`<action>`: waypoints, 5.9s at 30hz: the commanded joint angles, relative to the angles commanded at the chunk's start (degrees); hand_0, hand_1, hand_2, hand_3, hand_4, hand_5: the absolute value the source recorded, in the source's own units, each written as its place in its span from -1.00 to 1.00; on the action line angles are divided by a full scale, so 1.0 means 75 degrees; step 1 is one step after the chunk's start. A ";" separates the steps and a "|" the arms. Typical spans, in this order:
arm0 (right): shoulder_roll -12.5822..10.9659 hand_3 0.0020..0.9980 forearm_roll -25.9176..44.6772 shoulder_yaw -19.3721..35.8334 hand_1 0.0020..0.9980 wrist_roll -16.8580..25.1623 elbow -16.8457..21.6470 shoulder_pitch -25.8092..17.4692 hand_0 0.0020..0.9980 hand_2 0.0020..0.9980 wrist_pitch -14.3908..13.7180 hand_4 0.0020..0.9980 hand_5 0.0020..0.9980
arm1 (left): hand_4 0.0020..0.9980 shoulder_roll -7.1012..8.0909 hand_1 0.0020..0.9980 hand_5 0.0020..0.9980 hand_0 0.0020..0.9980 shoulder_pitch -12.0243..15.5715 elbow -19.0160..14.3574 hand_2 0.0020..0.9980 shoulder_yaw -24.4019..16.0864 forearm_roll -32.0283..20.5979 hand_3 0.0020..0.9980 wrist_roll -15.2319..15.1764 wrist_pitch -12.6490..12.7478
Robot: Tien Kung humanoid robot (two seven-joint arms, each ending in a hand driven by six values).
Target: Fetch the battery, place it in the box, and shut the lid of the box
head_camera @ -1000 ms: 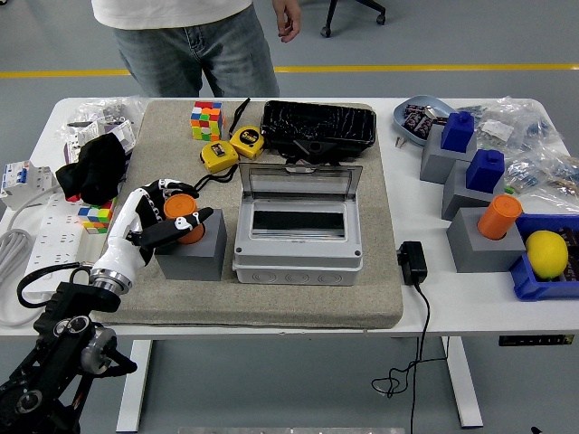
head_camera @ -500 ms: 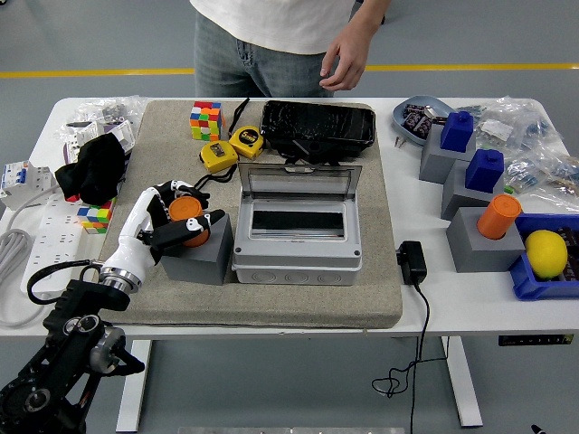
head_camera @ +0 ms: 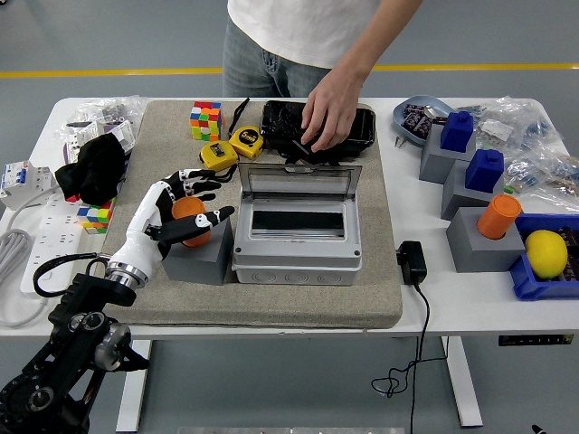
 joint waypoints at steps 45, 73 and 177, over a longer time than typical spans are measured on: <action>-0.0013 0.52 0.0113 -0.0067 0.40 0.0022 -0.0012 -0.0002 0.52 0.44 -0.0015 1.00 1.00 | 1.00 0.0025 -0.66 -1.00 -0.76 -0.0177 0.0156 -0.71 0.0511 0.0797 -0.72 -0.0115 0.1108; -0.0019 0.52 0.0095 -0.0052 0.40 0.0004 -0.0008 0.0038 0.52 0.44 -0.0029 1.00 1.00 | 0.93 0.0122 -0.96 -1.00 -0.92 -0.0507 -0.0535 -0.85 0.0629 0.1494 -0.81 -0.0457 0.1948; -0.0107 0.52 0.0239 -0.0520 0.40 -0.0097 0.0024 0.0169 0.51 0.43 -0.0066 1.00 1.00 | 1.00 -0.0048 -0.98 -0.18 -0.92 -0.3657 0.2729 -0.86 0.4756 0.4153 -0.84 -0.0942 0.2674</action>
